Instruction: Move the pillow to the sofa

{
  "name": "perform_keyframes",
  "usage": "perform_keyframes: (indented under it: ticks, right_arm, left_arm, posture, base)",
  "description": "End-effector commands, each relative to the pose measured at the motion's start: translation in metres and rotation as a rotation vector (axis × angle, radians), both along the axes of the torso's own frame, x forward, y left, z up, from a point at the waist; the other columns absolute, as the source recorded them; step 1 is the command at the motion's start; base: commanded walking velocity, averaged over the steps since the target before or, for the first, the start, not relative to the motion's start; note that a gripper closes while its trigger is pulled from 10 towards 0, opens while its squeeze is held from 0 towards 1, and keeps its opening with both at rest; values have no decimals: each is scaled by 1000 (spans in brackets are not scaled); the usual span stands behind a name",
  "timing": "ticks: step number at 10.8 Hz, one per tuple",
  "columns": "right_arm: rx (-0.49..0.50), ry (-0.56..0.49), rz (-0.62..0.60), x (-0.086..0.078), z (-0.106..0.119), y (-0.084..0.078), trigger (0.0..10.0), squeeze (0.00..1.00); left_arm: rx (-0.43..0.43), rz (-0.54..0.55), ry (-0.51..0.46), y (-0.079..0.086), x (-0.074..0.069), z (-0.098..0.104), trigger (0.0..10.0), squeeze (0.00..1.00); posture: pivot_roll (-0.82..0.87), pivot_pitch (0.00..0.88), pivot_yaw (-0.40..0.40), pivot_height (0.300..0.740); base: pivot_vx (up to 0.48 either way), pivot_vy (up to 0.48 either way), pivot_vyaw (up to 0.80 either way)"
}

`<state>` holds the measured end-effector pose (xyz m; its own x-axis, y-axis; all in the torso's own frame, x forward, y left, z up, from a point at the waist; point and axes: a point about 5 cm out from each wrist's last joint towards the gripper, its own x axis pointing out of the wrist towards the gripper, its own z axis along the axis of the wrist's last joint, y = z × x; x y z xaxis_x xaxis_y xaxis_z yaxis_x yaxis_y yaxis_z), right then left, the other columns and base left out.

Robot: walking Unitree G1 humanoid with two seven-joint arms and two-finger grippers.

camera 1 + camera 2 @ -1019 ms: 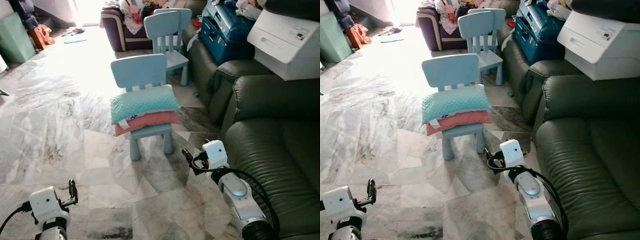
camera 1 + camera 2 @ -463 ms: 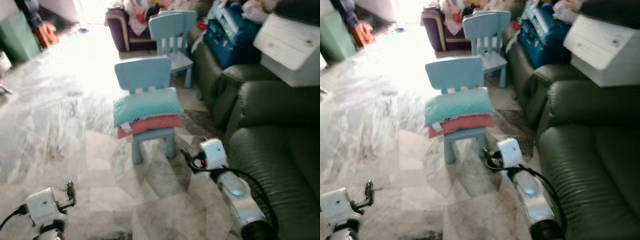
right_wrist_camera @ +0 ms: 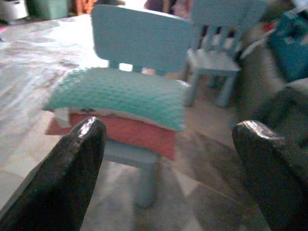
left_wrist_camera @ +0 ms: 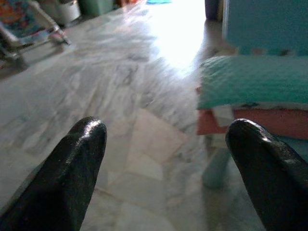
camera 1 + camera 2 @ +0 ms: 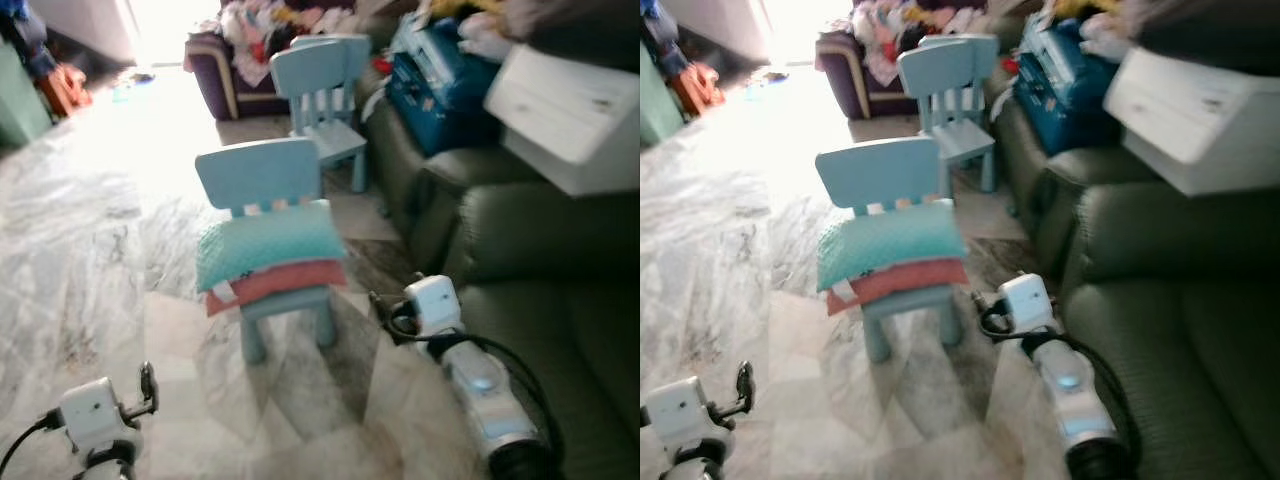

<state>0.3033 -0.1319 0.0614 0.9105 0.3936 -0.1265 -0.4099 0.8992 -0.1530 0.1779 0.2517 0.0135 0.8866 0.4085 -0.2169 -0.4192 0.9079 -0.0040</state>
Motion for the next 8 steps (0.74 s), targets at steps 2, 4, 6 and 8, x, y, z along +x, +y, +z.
perform_keyframes:
  ticks: [2,4,6,8]
  right_arm:
    - [-9,-7,4,0,2,-3,10000,0]
    - [-9,-2,5,0,2,-3,10000,0]
    - [-9,0,5,0,1,-3,10000,0]
    - [-9,1,2,1,1,-4,10000,0]
  left_arm:
    - [-3,9,-4,1,0,1,10000,0]
    - [-13,17,8,1,-1,-1,10000,0]
    - [-21,19,15,1,-1,-2,10000,0]
    - [-7,7,15,1,0,-2,10000,0]
  posture:
    - [-141,65,42,740]
    - [-139,67,42,740]
    - [-140,67,42,740]
    - [-141,67,42,740]
  base:
    - [394,159,0]
    - [259,405,0]
    - [124,427,0]
    - [0,446,0]
